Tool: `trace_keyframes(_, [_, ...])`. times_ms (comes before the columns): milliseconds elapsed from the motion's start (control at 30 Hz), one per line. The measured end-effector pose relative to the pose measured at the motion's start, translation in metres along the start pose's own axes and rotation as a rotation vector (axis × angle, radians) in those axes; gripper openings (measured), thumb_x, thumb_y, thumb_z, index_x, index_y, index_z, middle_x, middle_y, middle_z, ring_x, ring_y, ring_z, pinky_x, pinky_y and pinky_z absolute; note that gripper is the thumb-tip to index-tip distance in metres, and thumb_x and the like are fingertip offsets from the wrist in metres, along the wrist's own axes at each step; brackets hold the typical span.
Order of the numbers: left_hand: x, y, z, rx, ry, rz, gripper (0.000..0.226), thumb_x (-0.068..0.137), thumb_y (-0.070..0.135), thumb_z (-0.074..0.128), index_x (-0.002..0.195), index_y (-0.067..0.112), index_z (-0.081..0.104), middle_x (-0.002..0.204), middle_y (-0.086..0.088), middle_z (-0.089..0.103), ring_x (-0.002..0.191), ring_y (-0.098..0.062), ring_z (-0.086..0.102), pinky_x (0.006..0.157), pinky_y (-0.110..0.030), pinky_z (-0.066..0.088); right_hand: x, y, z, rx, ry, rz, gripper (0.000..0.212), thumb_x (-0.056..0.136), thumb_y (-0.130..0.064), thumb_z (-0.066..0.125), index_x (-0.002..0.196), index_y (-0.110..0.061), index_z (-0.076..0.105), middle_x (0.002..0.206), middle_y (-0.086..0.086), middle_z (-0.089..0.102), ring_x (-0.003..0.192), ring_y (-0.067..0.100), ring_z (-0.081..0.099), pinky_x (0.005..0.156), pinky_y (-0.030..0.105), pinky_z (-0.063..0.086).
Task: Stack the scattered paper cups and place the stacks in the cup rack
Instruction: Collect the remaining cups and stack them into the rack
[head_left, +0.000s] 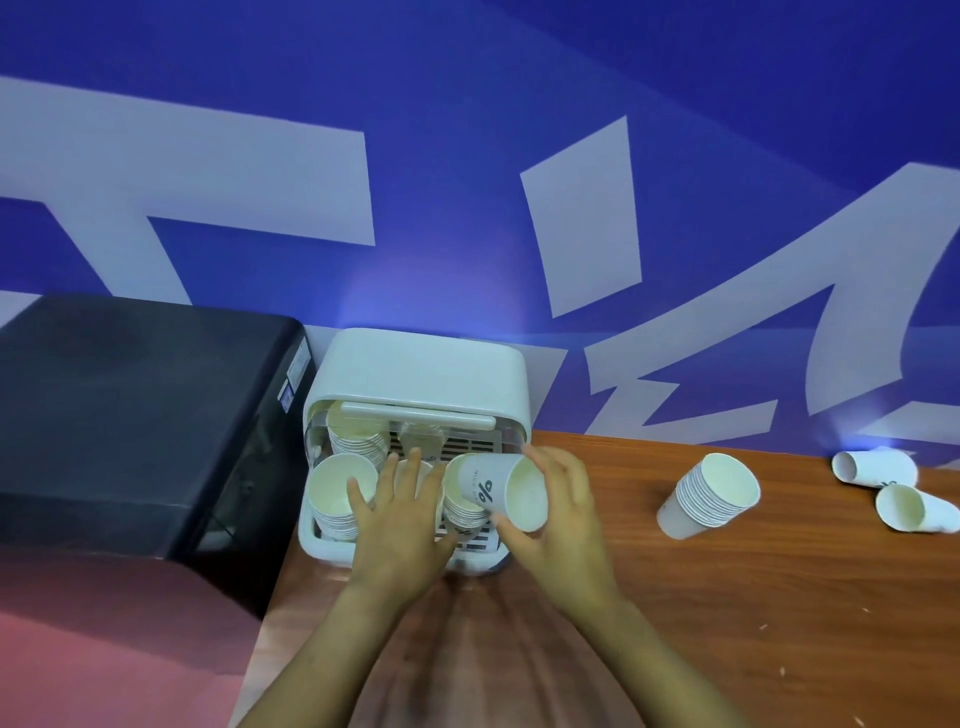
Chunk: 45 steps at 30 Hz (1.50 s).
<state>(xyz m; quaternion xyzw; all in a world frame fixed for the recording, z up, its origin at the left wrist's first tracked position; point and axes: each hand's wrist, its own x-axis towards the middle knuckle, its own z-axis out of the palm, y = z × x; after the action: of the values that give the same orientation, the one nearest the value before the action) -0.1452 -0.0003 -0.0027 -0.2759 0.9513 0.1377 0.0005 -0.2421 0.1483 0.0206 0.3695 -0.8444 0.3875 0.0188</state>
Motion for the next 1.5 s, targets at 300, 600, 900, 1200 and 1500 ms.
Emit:
trace_keyframes(300, [-0.023,-0.015,-0.010,-0.046,-0.026,-0.063,0.078,0.091,0.047,0.050,0.150,0.032,0.002,0.160,0.002,-0.006,0.147,-0.021,-0.010,0.114,-0.057,-0.005,0.000,-0.009,0.037,-0.334,-0.155,0.099,0.077,0.072,-0.050,0.065,0.141,-0.030,0.037,0.142,-0.001,0.041,0.125,0.024,0.044,0.097,0.037,0.043])
trace_keyframes(600, [-0.020,-0.011,-0.019,-0.074,-0.036,-0.005,0.074,0.089,0.039,0.055,0.148,0.035,0.010,0.159,0.002,-0.002,0.146,-0.023,-0.009,0.113,-0.058,-0.006,0.004,-0.005,0.030,-0.236,-0.403,0.225,0.087,0.082,-0.044,0.062,0.150,-0.029,0.012,0.159,-0.002,0.008,0.144,0.019,0.017,0.115,0.032,0.021])
trace_keyframes(900, [-0.034,0.031,-0.025,-0.121,0.043,0.084,0.063,0.090,0.039,0.052,0.146,0.034,0.023,0.158,0.003,0.011,0.146,-0.020,-0.001,0.115,-0.051,-0.003,-0.026,0.015,-0.037,-0.147,-0.486,0.265,0.039,0.086,-0.035,0.061,0.124,-0.029,0.054,0.117,-0.009,0.055,0.111,0.009,0.053,0.097,0.031,0.044])
trace_keyframes(1200, [-0.054,0.141,-0.005,-0.171,0.044,0.224,0.053,0.088,0.039,0.053,0.138,0.029,0.040,0.138,0.008,0.044,0.128,-0.018,0.040,0.106,-0.036,0.032,-0.067,0.097,-0.146,0.001,-0.384,0.351,0.024,0.082,-0.027,0.068,0.106,-0.025,0.064,0.092,-0.007,0.063,0.079,0.005,0.059,0.084,0.025,0.048])
trace_keyframes(1500, [-0.080,0.303,0.052,-0.244,-0.135,0.228,0.045,0.089,0.037,0.053,0.132,0.031,0.044,0.129,0.006,0.055,0.119,-0.016,0.053,0.093,-0.032,0.045,-0.125,0.220,-0.270,-0.029,-0.379,0.438,0.023,0.083,-0.020,0.068,0.106,-0.018,0.064,0.085,-0.004,0.060,0.070,0.010,0.053,0.069,0.015,0.041])
